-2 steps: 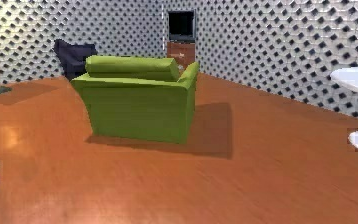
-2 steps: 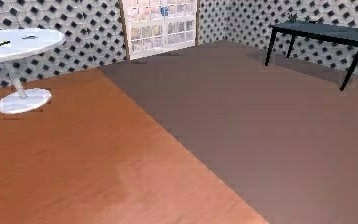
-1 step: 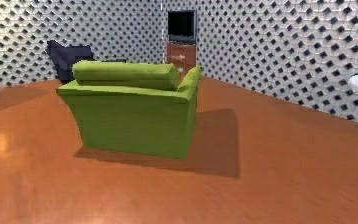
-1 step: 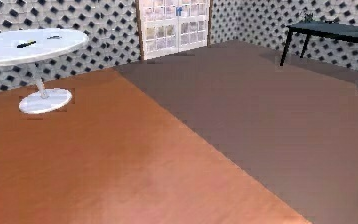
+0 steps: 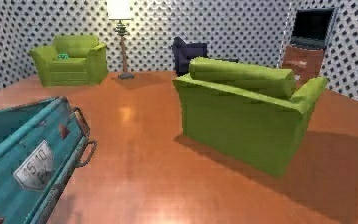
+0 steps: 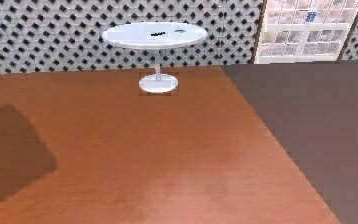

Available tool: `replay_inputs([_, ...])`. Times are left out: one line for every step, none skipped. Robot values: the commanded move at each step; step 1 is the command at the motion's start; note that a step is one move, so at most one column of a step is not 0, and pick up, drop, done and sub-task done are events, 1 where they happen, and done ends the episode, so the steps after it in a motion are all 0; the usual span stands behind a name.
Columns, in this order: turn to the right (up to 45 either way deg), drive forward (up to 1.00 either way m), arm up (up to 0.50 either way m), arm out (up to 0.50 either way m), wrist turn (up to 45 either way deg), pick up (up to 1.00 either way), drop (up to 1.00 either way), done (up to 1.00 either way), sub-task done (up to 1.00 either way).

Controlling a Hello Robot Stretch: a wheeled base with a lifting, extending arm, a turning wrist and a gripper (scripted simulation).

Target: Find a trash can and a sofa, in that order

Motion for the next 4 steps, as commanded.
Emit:
replay_inputs([0.0,0.25,0.00,0.00,0.0,0.00,0.00,0.00,0.00])
replay_inputs([0.0,1.00,0.00,0.00,0.0,0.00,0.00,0.00,0.00])
replay_inputs([3.0,0.00,0.00,0.00,0.0,0.00,0.00,0.00,0.00])
replay_inputs([0.0,0.20,0.00,0.00,0.0,0.00,0.00,0.00,0.00])
